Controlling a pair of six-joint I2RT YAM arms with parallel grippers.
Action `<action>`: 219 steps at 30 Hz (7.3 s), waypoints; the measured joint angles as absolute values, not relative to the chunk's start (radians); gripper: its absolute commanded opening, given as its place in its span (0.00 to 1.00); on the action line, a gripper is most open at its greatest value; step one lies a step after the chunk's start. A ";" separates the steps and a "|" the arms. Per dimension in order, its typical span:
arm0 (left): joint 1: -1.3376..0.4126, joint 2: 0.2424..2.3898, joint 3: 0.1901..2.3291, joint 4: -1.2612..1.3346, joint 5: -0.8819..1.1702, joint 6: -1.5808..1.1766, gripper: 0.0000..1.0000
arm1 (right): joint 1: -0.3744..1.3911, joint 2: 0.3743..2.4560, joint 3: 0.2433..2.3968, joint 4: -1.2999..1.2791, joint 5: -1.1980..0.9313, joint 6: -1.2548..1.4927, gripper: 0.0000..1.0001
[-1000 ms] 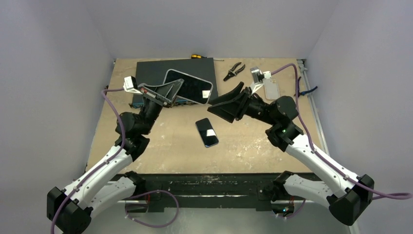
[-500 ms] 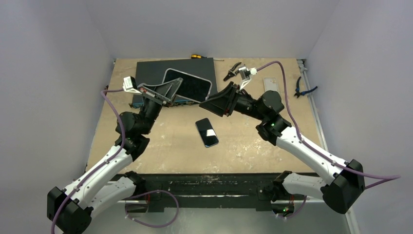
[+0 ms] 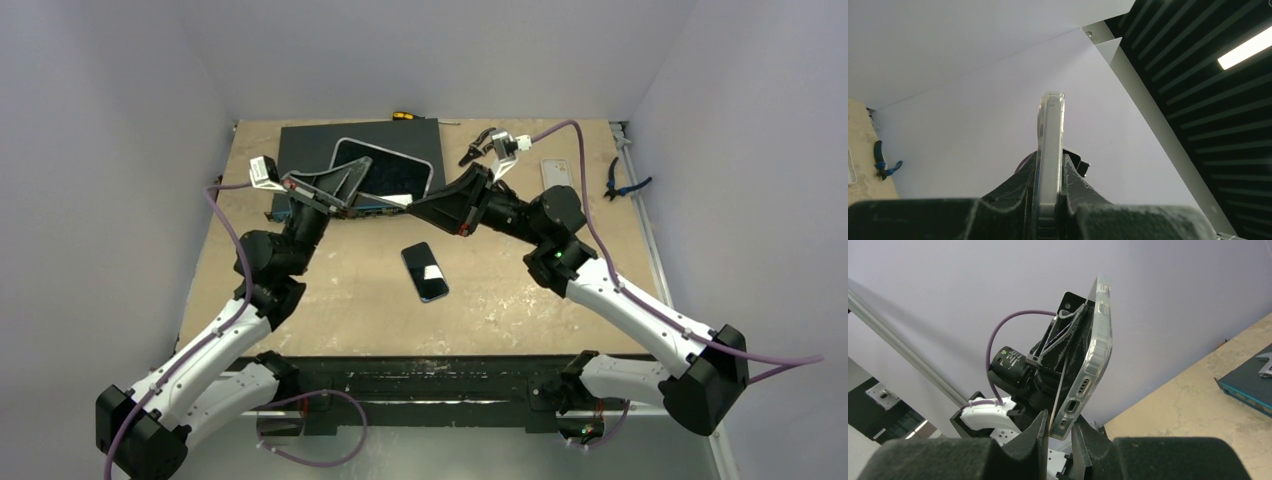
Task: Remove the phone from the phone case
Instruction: Remove the phone case from the phone.
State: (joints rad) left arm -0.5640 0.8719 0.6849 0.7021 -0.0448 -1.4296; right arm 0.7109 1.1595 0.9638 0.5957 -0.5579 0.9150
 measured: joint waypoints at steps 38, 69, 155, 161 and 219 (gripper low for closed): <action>-0.546 1.093 0.827 0.739 0.237 -1.649 0.00 | 0.809 0.990 1.127 0.137 -0.397 0.236 0.00; -0.547 1.132 0.841 0.767 0.309 -1.658 0.00 | 0.859 0.939 1.082 0.126 -0.271 -0.042 0.00; -0.615 0.859 0.833 0.492 0.055 -1.076 0.00 | 0.890 0.858 1.071 0.031 0.055 0.592 0.50; -0.615 0.861 0.833 0.492 0.047 -1.069 0.00 | 0.890 0.931 1.071 0.006 0.031 0.611 0.44; -0.617 0.833 0.722 0.697 0.085 -1.172 0.00 | 0.607 1.234 0.797 1.203 -0.466 1.543 0.17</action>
State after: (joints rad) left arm -0.6174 0.8326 0.7216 0.6968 0.0853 -1.1725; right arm 0.6075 1.2335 0.7975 1.2034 -0.4664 1.5429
